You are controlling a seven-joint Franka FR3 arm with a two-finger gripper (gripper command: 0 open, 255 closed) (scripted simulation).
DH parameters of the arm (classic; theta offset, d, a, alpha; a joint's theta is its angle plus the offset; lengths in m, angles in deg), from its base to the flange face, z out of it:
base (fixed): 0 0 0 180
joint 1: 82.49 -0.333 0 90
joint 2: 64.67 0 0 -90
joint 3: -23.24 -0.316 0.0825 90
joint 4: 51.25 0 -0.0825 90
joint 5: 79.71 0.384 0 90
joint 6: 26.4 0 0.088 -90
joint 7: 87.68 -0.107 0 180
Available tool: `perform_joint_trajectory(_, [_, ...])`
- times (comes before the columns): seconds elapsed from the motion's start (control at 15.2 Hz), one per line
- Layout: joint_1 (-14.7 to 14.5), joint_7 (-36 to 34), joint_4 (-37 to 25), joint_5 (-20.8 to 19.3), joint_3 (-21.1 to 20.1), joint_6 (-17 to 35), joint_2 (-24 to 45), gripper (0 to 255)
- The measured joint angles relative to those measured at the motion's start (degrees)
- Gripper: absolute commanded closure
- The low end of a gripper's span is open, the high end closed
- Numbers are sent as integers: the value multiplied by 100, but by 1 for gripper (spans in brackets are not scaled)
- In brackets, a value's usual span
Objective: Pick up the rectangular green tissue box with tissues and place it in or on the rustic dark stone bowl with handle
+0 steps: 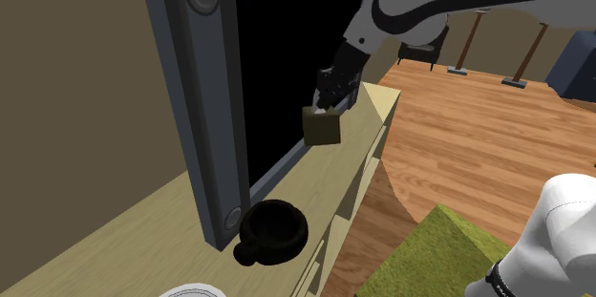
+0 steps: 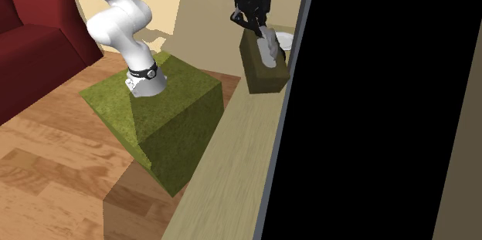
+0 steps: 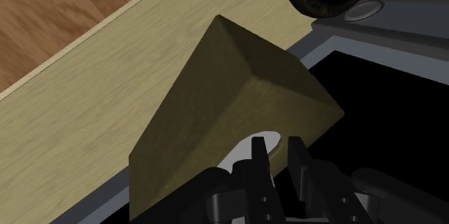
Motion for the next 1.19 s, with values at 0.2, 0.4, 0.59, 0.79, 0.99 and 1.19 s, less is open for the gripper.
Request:
perform_joint_trajectory(0.2, [-139, -464, 138, -58, -309, 88, -177, 255])
perform_joint_trajectory(0.4, [-261, -894, 168, -109, -594, 136, -263, 255])
perform_joint_trajectory(0.59, [-395, -1355, 181, -153, -914, 253, -265, 255])
perform_joint_trajectory(0.79, [-517, -1804, 172, -210, -1217, 312, -301, 255])
perform_joint_trajectory(0.99, [-629, -2257, 69, -286, -1520, 344, -257, 255])
perform_joint_trajectory(1.19, [-737, -2744, -77, -392, -1844, 391, -153, 255])
